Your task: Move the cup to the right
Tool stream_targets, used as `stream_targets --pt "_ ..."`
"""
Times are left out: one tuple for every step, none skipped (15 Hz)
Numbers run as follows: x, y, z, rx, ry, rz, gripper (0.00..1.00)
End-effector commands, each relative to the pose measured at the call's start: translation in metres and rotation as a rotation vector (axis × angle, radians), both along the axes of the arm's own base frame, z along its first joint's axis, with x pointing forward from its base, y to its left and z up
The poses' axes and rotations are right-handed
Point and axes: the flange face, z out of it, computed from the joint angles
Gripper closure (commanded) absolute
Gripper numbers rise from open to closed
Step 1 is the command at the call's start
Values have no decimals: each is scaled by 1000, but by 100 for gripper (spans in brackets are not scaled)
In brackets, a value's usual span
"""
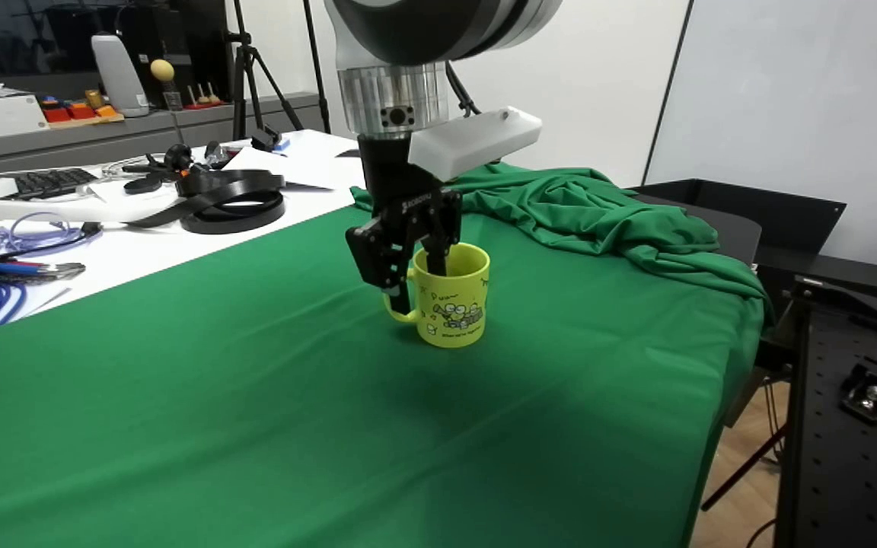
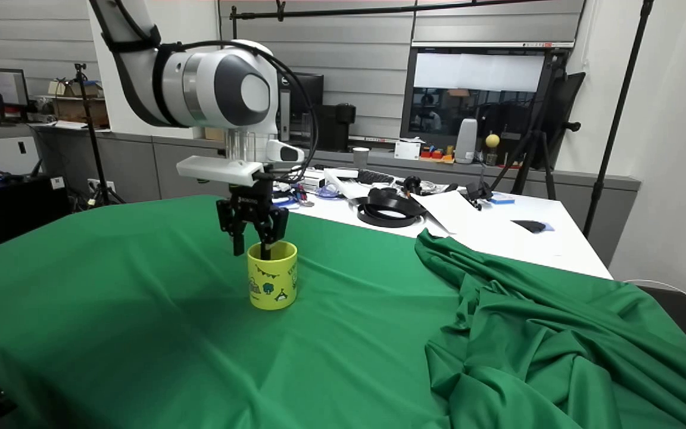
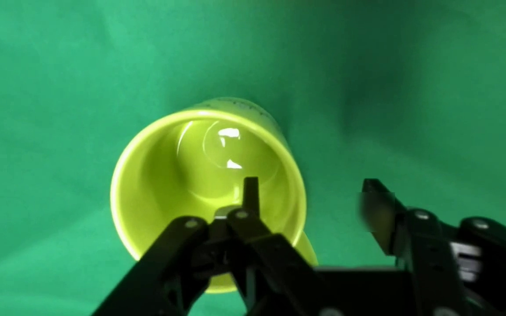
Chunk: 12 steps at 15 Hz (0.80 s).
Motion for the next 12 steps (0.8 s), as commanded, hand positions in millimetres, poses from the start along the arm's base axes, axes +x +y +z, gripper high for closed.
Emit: stream_targets --pt "-2 -1 3 10 -20 -19 69" --pt "-3 -2 4 9 -25 -21 75" --pt "-3 -2 5 10 -28 -21 81" --pt "-4 -3 5 9 -31 -23 89" --pt "-5 -4 6 8 -36 -24 95" --pt "-5 -5 7 10 -38 -26 100" --pt "-5 -6 9 11 -42 -29 100" --pt "-4 -8 11 10 -47 -33 100" --pt "-4 -8 12 9 -50 -34 98" --pt "-2 -9 16 5 -59 -37 98" --pt "1 -11 21 5 -65 -40 98" --pt "4 -13 25 4 -74 -45 98"
